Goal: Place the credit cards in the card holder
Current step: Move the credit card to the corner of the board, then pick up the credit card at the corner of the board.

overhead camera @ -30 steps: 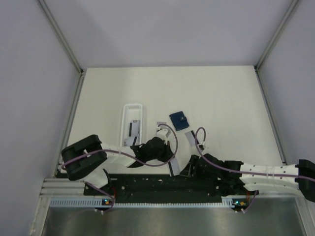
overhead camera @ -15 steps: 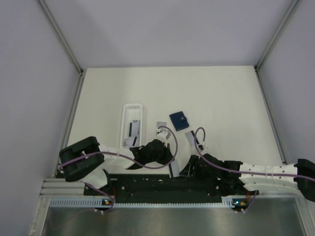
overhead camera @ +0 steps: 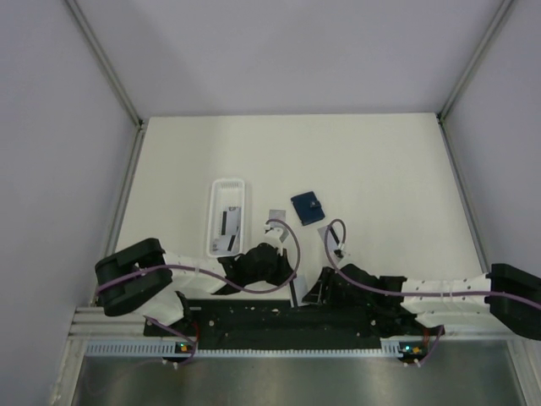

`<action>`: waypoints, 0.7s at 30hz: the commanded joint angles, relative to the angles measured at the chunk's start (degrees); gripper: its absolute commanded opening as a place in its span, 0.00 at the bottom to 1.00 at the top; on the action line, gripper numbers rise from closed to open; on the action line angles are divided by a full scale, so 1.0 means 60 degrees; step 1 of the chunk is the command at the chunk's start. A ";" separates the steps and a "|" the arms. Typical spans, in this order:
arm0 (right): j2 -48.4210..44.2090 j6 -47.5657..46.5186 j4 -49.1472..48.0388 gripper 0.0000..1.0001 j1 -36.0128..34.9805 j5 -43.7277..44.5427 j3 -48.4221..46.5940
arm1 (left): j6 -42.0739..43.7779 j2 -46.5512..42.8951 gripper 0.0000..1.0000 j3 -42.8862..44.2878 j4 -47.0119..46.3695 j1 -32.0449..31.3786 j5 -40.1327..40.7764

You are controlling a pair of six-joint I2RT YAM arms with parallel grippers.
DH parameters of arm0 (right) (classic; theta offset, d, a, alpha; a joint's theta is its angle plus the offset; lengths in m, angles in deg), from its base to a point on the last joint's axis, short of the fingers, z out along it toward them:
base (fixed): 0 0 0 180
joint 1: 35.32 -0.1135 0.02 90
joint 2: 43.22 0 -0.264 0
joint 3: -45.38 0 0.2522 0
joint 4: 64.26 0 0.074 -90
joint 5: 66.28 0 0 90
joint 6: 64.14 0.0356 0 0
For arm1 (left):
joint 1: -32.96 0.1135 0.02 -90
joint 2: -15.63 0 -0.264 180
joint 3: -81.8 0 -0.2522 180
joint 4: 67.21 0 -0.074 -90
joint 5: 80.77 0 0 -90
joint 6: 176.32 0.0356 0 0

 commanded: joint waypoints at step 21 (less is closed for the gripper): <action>0.0442 0.0554 -0.0415 0.20 -0.0030 0.1078 0.0446 | -0.0365 0.0236 0.00 -0.0454 -0.0538 -0.0047 -0.0123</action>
